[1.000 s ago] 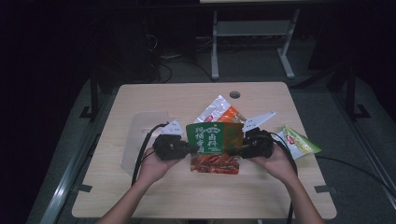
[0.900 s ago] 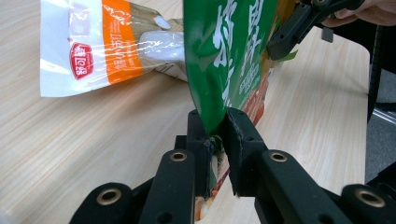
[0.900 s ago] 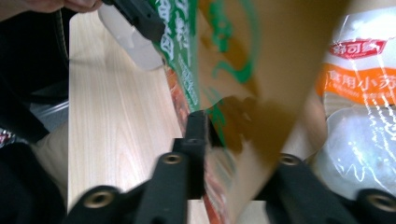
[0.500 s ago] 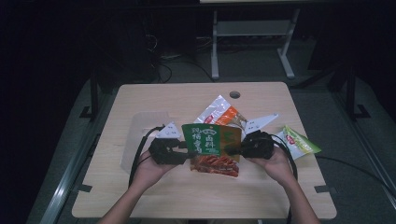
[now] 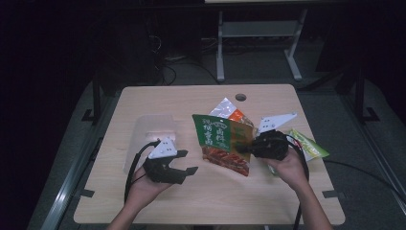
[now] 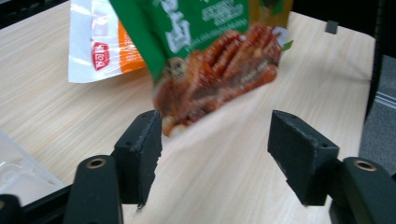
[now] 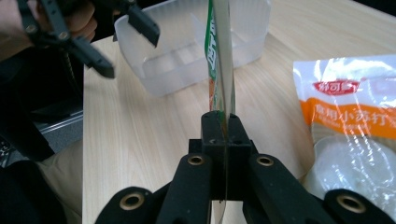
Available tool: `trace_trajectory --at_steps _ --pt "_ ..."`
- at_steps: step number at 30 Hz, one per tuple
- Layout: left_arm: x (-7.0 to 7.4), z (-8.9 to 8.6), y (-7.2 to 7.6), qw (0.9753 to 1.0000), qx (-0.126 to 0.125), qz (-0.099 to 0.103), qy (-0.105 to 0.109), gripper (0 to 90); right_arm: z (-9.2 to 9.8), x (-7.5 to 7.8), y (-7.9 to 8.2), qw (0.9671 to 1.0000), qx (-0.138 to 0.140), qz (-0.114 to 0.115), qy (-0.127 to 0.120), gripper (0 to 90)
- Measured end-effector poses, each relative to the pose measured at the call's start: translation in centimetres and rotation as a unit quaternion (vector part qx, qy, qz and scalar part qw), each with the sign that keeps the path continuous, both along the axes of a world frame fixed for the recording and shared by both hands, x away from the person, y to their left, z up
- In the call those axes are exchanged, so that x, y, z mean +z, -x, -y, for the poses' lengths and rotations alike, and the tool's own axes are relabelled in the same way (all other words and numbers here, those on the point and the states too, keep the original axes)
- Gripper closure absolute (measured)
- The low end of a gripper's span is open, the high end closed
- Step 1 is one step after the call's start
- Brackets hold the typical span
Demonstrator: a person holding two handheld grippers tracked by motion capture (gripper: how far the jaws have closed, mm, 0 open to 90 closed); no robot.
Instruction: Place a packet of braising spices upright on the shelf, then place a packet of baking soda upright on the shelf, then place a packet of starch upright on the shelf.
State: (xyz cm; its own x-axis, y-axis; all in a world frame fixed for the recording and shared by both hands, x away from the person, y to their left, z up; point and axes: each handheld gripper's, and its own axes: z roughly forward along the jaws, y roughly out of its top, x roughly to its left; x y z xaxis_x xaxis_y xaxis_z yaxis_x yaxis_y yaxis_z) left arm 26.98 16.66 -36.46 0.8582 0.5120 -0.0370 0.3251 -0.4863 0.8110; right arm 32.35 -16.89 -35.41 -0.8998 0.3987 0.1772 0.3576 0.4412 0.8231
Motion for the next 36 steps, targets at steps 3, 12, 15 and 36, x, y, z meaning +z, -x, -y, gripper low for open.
trace_trajectory --at_steps 3,12,15,36 --pt "-0.2 -0.3 0.8 0.9999 0.000 0.003 0.011 31.0 -0.1 0.5 -0.1 1.0000 -0.003 0.002 0.002 89.6" --pt "-1.5 -1.0 2.2 1.0000 -0.005 -0.001 -0.002 24.2 -1.1 2.1 -1.1 0.9999 -0.002 0.004 0.013 89.6" --pt "-2.0 -1.2 2.3 0.9999 -0.005 -0.009 0.002 24.1 -1.4 2.5 -1.3 0.9999 0.000 0.007 0.014 89.6" --pt "-2.7 -0.3 3.6 0.9995 -0.030 -0.012 0.005 22.9 -3.3 4.6 -3.2 0.9998 0.003 0.011 0.013 89.6"
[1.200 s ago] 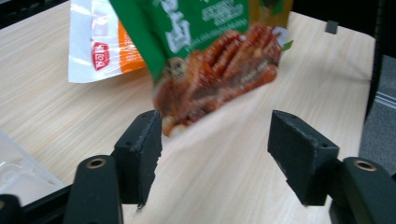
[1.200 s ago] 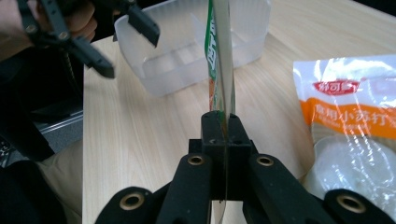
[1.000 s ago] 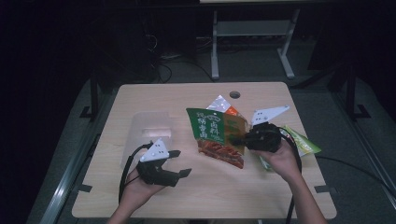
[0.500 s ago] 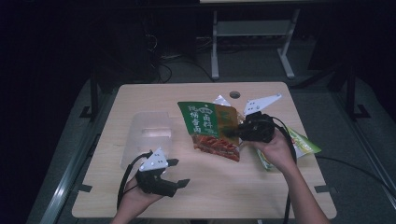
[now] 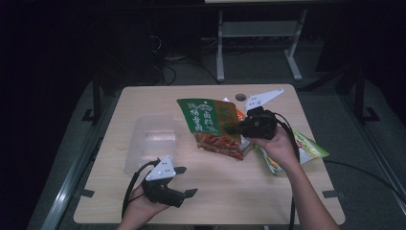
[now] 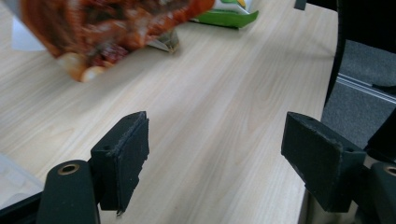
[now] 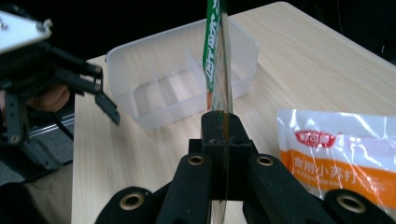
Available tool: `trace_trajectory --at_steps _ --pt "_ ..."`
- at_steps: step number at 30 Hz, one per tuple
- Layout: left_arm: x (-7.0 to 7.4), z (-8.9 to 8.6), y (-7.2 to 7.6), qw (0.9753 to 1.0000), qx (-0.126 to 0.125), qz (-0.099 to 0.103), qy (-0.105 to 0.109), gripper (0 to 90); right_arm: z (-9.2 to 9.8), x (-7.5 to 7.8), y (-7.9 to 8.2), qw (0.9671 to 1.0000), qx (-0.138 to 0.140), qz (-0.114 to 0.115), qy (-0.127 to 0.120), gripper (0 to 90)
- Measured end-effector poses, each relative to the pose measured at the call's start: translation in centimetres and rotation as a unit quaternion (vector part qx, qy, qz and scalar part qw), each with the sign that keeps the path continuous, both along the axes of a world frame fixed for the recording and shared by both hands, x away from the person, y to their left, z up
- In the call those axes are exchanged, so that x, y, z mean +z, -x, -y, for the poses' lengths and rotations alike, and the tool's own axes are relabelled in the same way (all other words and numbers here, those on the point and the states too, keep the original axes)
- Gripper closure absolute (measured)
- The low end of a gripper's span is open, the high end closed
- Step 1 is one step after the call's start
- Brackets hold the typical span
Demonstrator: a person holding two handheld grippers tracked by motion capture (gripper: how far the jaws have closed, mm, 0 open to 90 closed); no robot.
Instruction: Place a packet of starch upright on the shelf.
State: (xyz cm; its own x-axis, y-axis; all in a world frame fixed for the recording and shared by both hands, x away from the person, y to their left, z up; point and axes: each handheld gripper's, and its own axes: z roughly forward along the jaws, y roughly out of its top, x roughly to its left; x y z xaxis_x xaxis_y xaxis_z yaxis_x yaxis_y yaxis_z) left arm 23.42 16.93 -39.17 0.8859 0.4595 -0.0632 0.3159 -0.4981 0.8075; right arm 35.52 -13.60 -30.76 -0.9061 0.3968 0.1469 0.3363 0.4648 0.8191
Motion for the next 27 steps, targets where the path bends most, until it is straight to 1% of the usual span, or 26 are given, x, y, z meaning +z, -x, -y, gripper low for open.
trace_trajectory --at_steps 1,2,3,4,5,6,7,9,14,15,16,18,19,20,22,25,27 --pt "-0.1 0.1 0.1 1.0000 -0.001 -0.002 0.000 22.8 -0.2 0.2 -0.1 1.0000 0.000 0.001 0.000 89.6" --pt "-0.1 0.2 0.1 1.0000 -0.004 -0.001 -0.002 22.8 -0.6 0.5 -0.3 1.0000 0.000 0.008 -0.002 89.6" --pt "-0.1 0.2 0.2 1.0000 -0.006 0.001 -0.003 22.8 -0.6 0.5 -0.3 1.0000 0.000 0.008 -0.002 89.6" --pt "-0.1 0.3 0.3 1.0000 -0.005 0.000 0.002 22.8 -1.0 0.8 -0.5 0.9999 0.004 0.008 -0.008 89.6" --pt "-0.1 0.3 0.3 1.0000 -0.009 0.001 -0.003 22.8 -1.0 0.8 -0.5 0.9999 0.004 0.008 -0.008 89.6" --pt "-0.2 0.4 0.4 0.9999 -0.012 0.002 -0.005 22.8 -1.5 1.2 -0.7 0.9999 0.007 0.010 -0.010 89.6" --pt "-0.2 0.5 0.5 0.9999 -0.012 0.001 -0.004 22.8 -1.5 1.2 -0.7 0.9999 0.007 0.010 -0.010 89.6" --pt "-0.2 0.6 0.5 0.9998 -0.017 0.001 -0.006 22.7 -2.1 1.5 -0.9 0.9998 0.011 0.014 -0.010 89.6" --pt "-0.3 1.0 0.7 0.9997 -0.023 0.002 -0.006 22.5 -3.6 1.9 -1.6 0.9995 0.020 0.018 -0.013 89.6" --pt "-0.4 1.0 0.8 0.9997 -0.025 0.002 -0.006 22.5 -4.3 2.0 -1.9 0.9995 0.024 0.016 -0.015 89.6" --pt "-0.4 1.0 0.8 0.9996 -0.026 0.001 -0.006 22.5 -4.3 2.0 -1.9 0.9995 0.024 0.016 -0.015 89.6" --pt "-0.5 1.1 0.8 0.9996 -0.028 0.000 -0.005 22.5 -5.0 2.2 -2.1 0.9994 0.027 0.015 -0.017 89.6" --pt "-0.5 1.1 0.9 0.9996 -0.027 -0.002 -0.003 22.5 -5.5 2.2 -2.3 0.9993 0.029 0.014 -0.018 89.6" --pt "-0.5 1.1 0.9 0.9996 -0.028 -0.003 -0.003 22.5 -5.7 2.2 -2.5 0.9991 0.034 0.020 -0.015 89.6" --pt "-0.6 1.2 0.9 0.9996 -0.029 -0.005 -0.003 22.4 -6.4 2.4 -2.7 0.9989 0.037 0.024 -0.017 89.6" --pt "-0.7 1.1 0.8 0.9995 -0.030 -0.004 -0.008 22.4 -7.3 2.7 -3.1 0.9989 0.039 0.018 -0.021 89.6" --pt "-0.8 1.1 0.8 0.9996 -0.028 -0.007 -0.006 22.4 -8.1 2.8 -3.5 0.9986 0.041 0.022 -0.026 89.6"
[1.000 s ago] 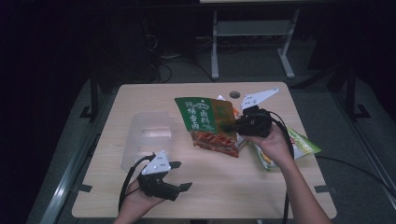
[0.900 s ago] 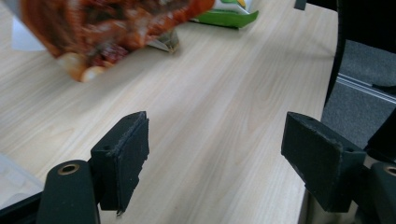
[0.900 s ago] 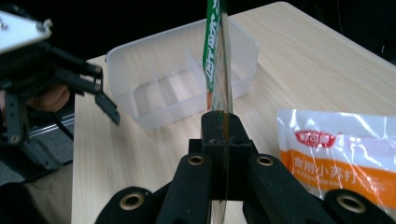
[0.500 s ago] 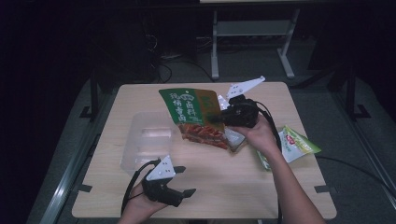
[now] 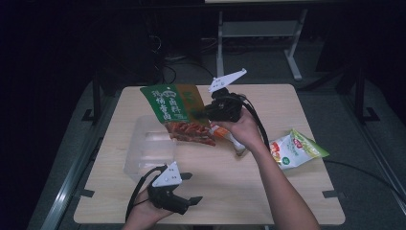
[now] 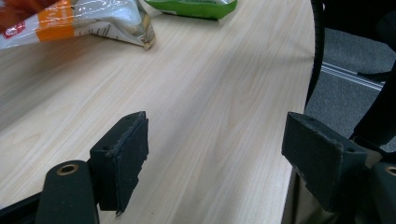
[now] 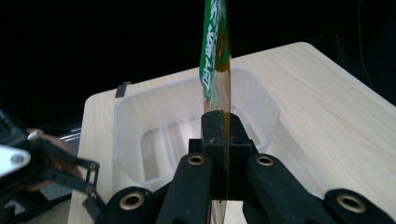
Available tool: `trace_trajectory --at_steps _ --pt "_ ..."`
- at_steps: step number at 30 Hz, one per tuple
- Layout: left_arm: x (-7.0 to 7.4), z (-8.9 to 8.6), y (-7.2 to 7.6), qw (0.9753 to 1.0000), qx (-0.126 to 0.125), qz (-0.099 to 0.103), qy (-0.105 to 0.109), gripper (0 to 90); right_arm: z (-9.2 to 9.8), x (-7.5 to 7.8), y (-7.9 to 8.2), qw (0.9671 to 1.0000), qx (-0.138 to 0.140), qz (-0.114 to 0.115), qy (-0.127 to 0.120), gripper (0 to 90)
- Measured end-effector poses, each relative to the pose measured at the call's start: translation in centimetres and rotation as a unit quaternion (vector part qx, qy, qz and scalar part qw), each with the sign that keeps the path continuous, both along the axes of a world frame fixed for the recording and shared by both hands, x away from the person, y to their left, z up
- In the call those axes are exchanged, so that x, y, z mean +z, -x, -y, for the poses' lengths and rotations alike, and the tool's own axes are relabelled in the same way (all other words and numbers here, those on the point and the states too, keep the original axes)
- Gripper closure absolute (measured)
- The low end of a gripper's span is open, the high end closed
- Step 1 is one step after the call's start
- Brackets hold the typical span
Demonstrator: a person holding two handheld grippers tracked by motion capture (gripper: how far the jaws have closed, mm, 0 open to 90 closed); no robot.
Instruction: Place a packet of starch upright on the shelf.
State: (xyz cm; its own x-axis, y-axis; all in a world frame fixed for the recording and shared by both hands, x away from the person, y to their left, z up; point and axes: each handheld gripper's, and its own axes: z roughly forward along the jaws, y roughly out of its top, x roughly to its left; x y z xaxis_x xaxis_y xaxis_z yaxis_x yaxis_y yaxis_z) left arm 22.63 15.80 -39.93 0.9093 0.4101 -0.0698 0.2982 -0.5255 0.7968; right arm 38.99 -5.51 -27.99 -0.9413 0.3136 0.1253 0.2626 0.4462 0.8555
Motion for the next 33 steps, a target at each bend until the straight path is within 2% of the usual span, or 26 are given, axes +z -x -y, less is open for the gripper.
trace_trajectory --at_steps 2,10,17,22,31,33 --pt "0.0 0.0 0.0 1.0000 -0.002 -0.002 0.001 22.4 -0.2 0.0 -0.1 1.0000 0.001 0.004 -0.001 89.6" --pt "-0.3 0.2 -0.1 1.0000 -0.008 -0.004 -0.001 22.4 -1.6 0.1 -0.9 0.9998 0.001 -0.005 -0.018 89.6" --pt "-0.4 0.1 0.1 1.0000 -0.006 -0.003 0.001 22.4 -2.6 0.3 -1.4 0.9998 0.005 -0.002 -0.021 89.6" --pt "-0.3 0.2 0.0 0.9999 -0.010 0.003 -0.006 22.4 -3.6 -0.2 -1.9 0.9997 0.007 -0.007 -0.024 89.6" --pt "-0.5 0.1 -0.1 1.0000 -0.006 0.004 -0.005 22.4 -6.2 -0.6 -3.4 0.9995 0.011 -0.010 -0.028 89.6" --pt "-0.6 0.0 -0.1 1.0000 -0.003 0.002 -0.006 22.4 -7.1 -1.4 -4.1 0.9993 0.006 -0.015 -0.032 89.6"
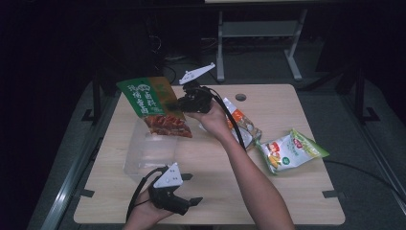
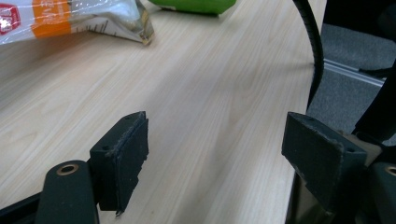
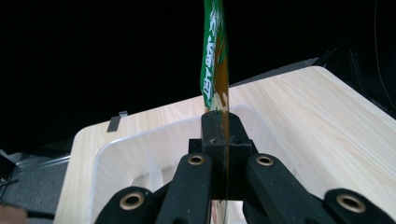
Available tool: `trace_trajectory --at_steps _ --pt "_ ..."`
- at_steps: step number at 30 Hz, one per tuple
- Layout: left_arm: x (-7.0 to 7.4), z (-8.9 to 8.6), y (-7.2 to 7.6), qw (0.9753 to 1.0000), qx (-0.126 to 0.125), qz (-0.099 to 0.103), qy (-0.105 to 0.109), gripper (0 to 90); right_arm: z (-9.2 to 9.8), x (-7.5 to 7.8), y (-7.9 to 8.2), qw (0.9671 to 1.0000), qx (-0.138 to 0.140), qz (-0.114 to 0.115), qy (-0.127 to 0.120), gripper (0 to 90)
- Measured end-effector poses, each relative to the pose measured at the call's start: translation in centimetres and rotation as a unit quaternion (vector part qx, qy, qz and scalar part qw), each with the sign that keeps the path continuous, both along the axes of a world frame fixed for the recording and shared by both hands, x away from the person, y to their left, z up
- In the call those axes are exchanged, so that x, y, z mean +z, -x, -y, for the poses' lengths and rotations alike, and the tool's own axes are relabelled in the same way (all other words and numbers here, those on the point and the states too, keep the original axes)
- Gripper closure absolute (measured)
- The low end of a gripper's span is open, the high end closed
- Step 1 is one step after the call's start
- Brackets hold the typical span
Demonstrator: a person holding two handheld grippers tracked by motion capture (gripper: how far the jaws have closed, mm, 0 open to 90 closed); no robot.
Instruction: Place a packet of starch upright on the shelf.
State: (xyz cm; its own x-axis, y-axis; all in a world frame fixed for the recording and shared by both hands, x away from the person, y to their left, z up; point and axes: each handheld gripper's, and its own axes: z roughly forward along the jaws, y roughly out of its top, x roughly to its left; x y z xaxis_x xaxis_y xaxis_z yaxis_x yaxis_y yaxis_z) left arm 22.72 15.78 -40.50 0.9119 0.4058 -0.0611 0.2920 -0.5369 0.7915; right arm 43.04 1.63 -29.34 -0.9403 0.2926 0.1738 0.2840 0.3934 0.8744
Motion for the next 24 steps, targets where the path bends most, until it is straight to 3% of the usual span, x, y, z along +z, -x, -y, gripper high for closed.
trace_trajectory --at_steps 8,13,24 --pt "0.0 -0.3 0.0 1.0000 0.001 -0.002 0.005 22.4 -2.0 -1.8 -1.3 0.9999 -0.013 -0.005 -0.002 89.7" --pt "0.0 -0.3 -0.1 1.0000 -0.001 -0.001 0.004 22.4 -3.3 -3.5 -2.3 0.9994 -0.021 -0.020 -0.019 89.6" --pt "0.0 -0.3 -0.1 1.0000 -0.002 -0.002 0.005 22.5 -3.9 -6.4 -3.3 0.9979 -0.041 -0.044 -0.025 89.6"
